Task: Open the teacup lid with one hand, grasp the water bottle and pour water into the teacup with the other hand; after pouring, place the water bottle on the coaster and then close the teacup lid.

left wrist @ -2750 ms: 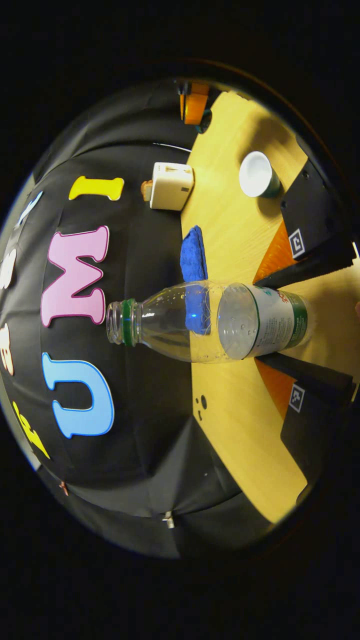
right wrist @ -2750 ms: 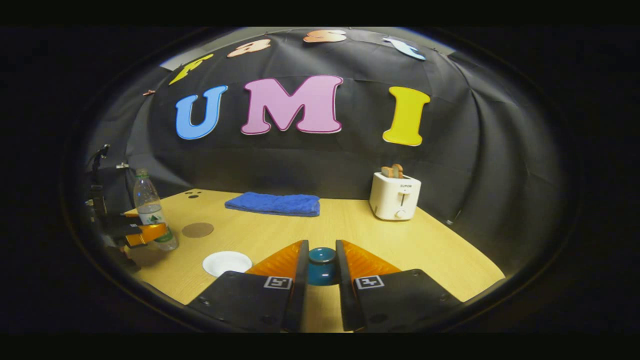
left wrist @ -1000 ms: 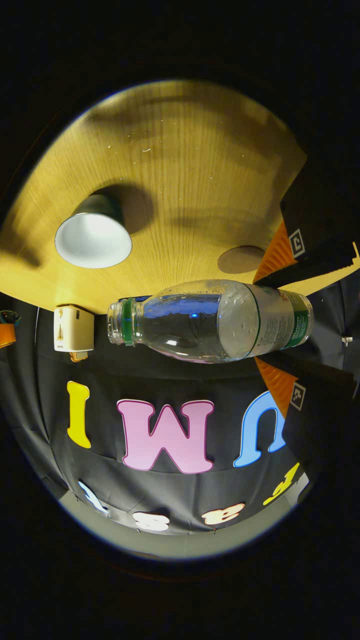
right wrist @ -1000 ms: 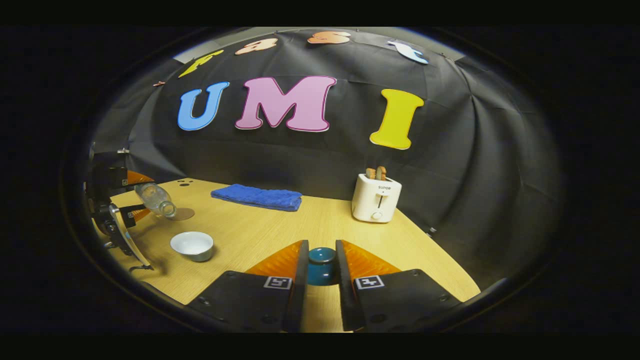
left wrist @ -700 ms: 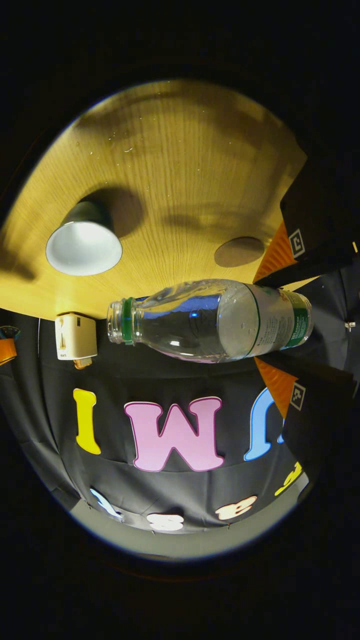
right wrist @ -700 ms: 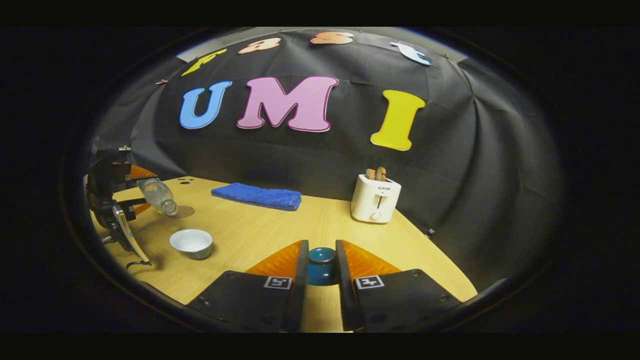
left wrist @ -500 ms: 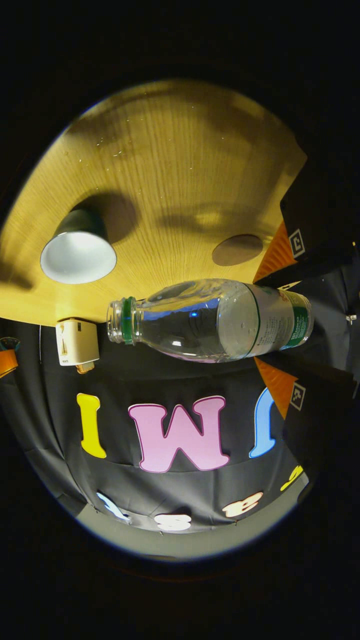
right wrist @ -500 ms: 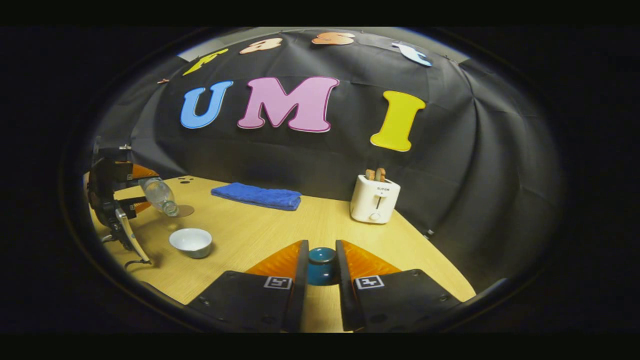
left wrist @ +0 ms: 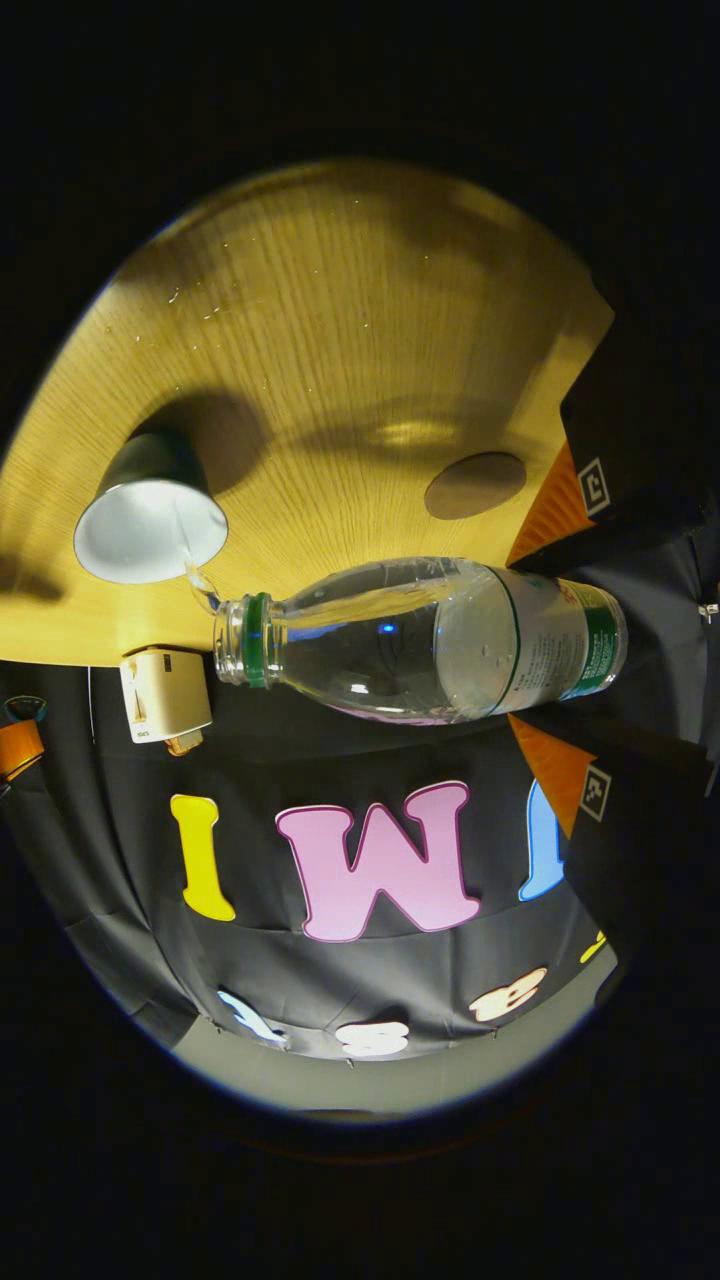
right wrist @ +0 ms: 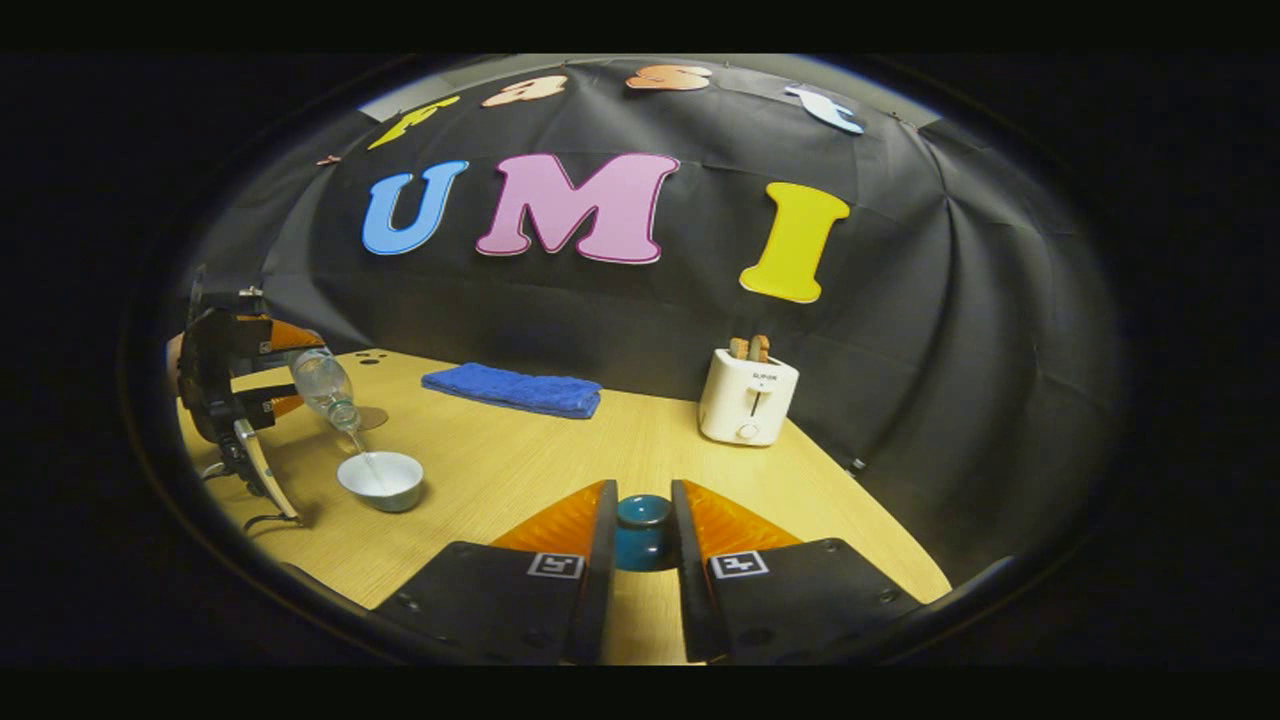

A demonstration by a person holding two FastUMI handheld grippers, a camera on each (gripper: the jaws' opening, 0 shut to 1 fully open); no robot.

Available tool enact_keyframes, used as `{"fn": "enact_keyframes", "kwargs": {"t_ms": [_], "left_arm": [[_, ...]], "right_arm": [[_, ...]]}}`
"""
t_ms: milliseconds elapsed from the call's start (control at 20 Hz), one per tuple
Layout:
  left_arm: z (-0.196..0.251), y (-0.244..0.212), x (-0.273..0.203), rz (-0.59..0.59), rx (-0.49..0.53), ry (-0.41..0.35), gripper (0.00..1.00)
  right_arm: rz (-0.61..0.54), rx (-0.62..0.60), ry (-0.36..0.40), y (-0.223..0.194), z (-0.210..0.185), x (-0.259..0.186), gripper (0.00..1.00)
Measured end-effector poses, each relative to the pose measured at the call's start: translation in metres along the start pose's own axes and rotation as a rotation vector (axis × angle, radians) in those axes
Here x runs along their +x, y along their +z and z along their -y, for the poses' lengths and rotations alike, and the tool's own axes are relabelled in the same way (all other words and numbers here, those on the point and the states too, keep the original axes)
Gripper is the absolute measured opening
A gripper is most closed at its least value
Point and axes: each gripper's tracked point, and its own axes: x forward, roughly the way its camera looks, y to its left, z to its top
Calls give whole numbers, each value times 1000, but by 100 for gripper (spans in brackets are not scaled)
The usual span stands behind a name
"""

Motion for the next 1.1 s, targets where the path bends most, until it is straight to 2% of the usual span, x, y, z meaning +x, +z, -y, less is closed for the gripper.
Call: {"fn": "enact_keyframes", "kwargs": {"t_ms": [100, 150, 400, 450, 500, 550, 650, 700, 750, 800, 850, 1000, 1050, 1100], "left_arm": [[-2, 0, 0, 5, 15, 9, 75], [-3, 1, 2, 9, 23, 14, 75], [-12, 4, 4, 40, 77, 35, 75], [-13, 5, 6, 45, 91, 41, 75], [-16, 4, 8, 48, 102, 47, 75], [-16, 6, 9, 52, 111, 51, 75], [-21, 8, 9, 57, 132, 64, 75], [-24, 8, 9, 55, 144, 67, 75], [-23, 7, 8, 53, 155, 69, 75], [-25, 10, 8, 52, 166, 73, 75], [-24, 11, 9, 47, 174, 66, 74], [-30, 12, 8, 40, 214, 56, 75], [-33, 15, 8, 47, 228, 63, 75], [-38, 19, 6, 58, 240, 73, 75]], "right_arm": [[0, 0, -1, 0, 1, 0, 34], [1, 0, -1, 0, 1, 0, 31], [6, -2, -1, 1, 1, 2, 31], [8, -2, 0, 2, 1, 1, 26], [10, -1, 3, 2, 0, 1, 26], [12, 1, 6, 2, -1, 1, 31], [16, -1, 9, 3, -1, 1, 31], [19, 0, 10, 3, 0, 1, 26], [19, 4, 12, 3, -1, 2, 26], [19, 7, 14, 4, 0, 2, 31], [20, 8, 15, 3, 0, 3, 26], [22, 10, 16, 3, 2, 4, 26], [22, 11, 17, 2, 2, 4, 36], [20, 12, 19, 1, 3, 4, 26]]}}
